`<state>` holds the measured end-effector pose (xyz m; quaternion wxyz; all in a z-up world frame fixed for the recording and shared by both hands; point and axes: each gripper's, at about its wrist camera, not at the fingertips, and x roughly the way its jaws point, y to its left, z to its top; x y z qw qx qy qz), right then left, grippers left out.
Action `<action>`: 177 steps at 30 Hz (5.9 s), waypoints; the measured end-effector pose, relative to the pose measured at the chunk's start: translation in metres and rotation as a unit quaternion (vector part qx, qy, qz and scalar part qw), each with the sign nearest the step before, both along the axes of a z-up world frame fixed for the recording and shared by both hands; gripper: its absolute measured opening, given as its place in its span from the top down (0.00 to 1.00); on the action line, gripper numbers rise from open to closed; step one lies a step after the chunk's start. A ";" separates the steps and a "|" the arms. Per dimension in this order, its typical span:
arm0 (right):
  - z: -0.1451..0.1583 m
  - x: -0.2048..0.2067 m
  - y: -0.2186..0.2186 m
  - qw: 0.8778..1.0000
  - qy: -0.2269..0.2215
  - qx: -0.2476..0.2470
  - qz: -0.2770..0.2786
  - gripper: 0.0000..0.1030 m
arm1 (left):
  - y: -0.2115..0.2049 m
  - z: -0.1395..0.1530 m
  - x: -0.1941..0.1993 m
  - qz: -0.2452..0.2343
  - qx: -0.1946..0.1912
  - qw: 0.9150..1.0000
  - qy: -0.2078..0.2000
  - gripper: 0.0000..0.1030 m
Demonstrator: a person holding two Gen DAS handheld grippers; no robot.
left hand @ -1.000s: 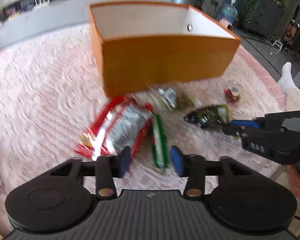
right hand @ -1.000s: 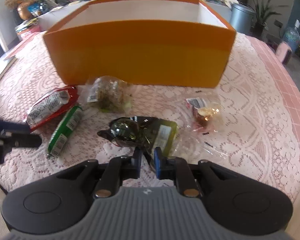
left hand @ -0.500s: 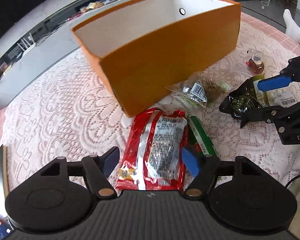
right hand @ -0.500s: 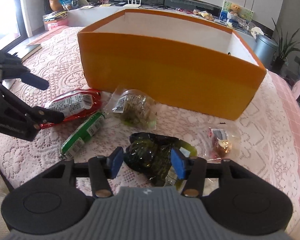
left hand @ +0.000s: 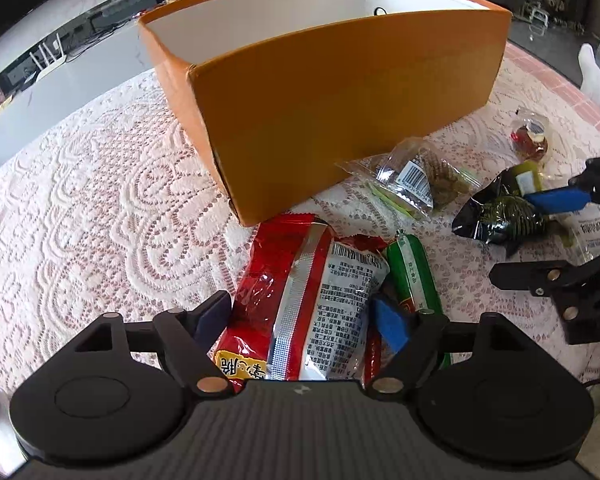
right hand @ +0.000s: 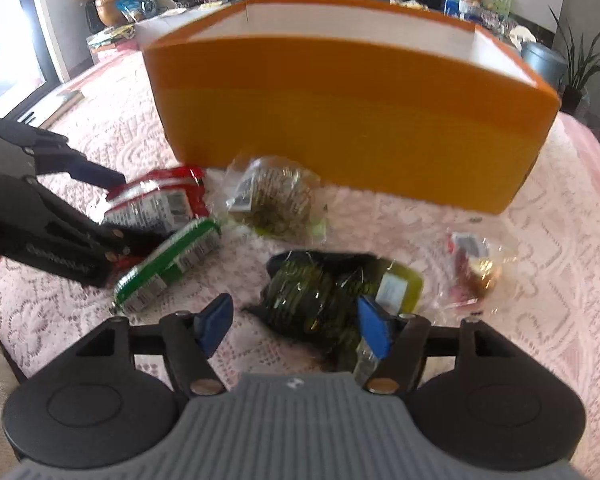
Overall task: Organize snacks
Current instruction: 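Grasp the red chip bag with the left tool while the right tool grasps the dark green bag, then lift both held bags and carry them over the orange box, then open both tools to drop the bags into the orange box, then move both tools back toward the remaining snacks on the bed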
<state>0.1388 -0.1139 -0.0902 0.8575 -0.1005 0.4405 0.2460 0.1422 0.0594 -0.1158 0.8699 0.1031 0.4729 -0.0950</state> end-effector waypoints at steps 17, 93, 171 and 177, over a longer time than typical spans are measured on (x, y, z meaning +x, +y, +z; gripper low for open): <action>0.004 -0.004 -0.012 0.999 -0.036 -0.001 -0.034 1.00 | 0.001 0.008 -0.013 0.070 -0.038 0.997 0.009 0.21; 0.049 0.207 0.010 0.992 -0.061 -0.109 -0.015 1.00 | -0.070 0.059 0.149 0.104 0.035 0.994 -0.023 0.20; 0.016 -0.036 -0.088 0.987 -0.037 -0.001 -0.159 0.06 | -0.022 0.049 -0.072 0.143 -0.139 0.980 -0.002 0.20; 0.004 -0.027 -0.082 0.988 -0.009 -0.008 -0.157 0.05 | -0.022 0.034 -0.064 0.143 -0.123 0.982 -0.006 0.21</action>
